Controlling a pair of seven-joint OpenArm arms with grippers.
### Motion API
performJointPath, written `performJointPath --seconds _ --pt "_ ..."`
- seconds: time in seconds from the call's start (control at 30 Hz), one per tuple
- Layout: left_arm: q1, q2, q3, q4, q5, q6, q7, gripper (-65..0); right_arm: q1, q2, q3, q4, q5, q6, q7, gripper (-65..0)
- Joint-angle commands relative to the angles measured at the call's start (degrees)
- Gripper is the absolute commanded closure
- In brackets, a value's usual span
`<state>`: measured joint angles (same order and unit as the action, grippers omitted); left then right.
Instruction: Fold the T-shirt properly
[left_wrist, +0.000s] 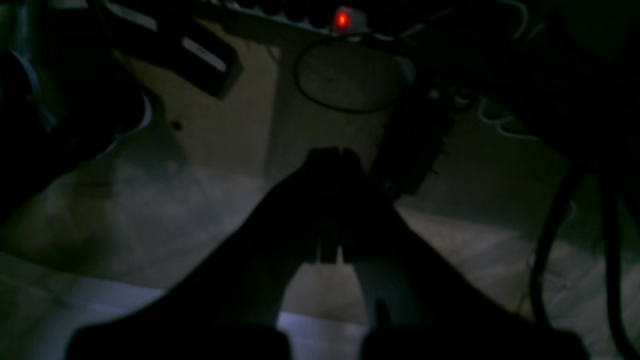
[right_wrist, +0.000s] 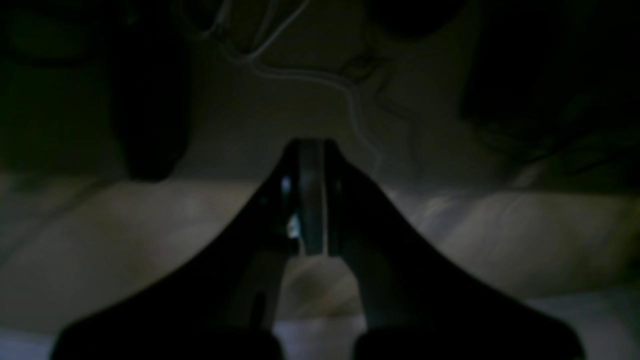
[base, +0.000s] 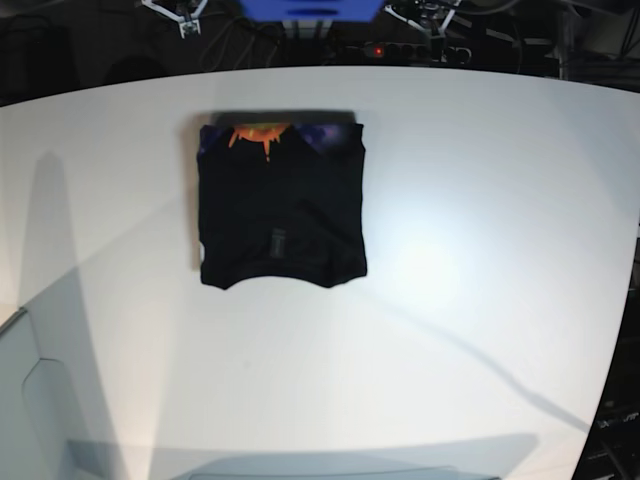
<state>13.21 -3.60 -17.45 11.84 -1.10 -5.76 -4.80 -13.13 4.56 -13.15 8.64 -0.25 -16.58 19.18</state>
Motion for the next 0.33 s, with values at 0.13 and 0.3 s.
performJointPath --seconds 0.13,0.3 --pt "-1.12 -0.84 0.35 -2.12 0.0 0.35 -0.35 -0.1 -0.72 -1.88 -0.52 -0.16 0.3 -5.62 0.03 0.0" --pt "-1.12 -1.64 5.54 -2.12 -0.35 0.35 -0.78 -0.1 -0.63 -2.58 -0.17 -0.16 0.3 -5.71 0.03 0.0"
